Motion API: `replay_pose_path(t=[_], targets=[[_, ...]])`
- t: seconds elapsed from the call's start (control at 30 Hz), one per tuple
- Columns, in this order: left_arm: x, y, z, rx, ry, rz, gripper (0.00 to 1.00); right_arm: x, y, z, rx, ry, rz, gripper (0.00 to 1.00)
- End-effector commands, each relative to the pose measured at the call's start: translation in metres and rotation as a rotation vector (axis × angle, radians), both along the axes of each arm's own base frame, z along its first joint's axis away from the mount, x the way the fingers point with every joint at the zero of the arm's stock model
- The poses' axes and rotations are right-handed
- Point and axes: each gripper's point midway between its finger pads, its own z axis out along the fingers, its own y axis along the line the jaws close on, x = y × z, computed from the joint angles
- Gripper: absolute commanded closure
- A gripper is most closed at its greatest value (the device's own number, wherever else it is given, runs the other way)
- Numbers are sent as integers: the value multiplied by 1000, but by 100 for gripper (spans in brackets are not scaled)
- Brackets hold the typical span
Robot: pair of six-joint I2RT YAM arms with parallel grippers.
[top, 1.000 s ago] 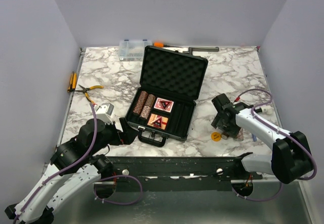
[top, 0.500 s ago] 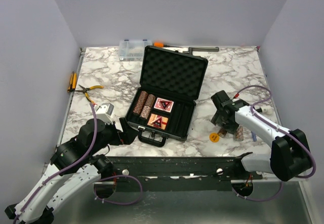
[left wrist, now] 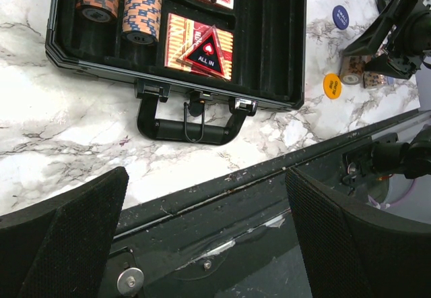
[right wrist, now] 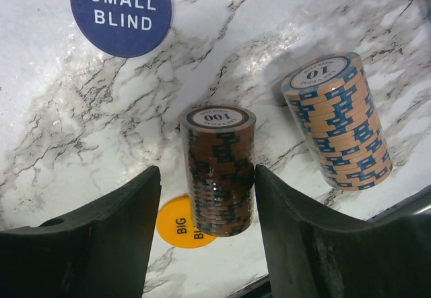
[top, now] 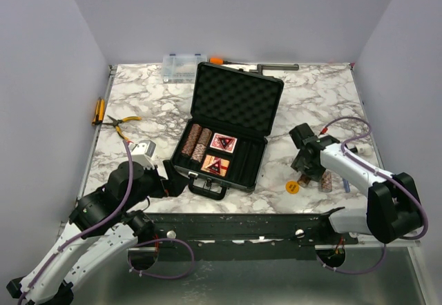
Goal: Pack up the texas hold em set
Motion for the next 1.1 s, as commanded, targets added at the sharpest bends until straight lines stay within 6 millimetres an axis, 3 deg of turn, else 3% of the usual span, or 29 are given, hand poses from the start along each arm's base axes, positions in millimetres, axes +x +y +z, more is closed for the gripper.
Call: replay_pose_path(t=[0.0, 0.8, 1.07], targets=[[0, -3, -4, 10, 7, -22, 1, 5, -7, -3, -28, -23, -10, 39], [0, -4, -4, 10, 6, -24, 2, 2, -8, -21, -2, -12, -11, 55], [0, -4, -4, 10, 8, -26, 2, 7, -4, -14, 16, -34, 9, 80]])
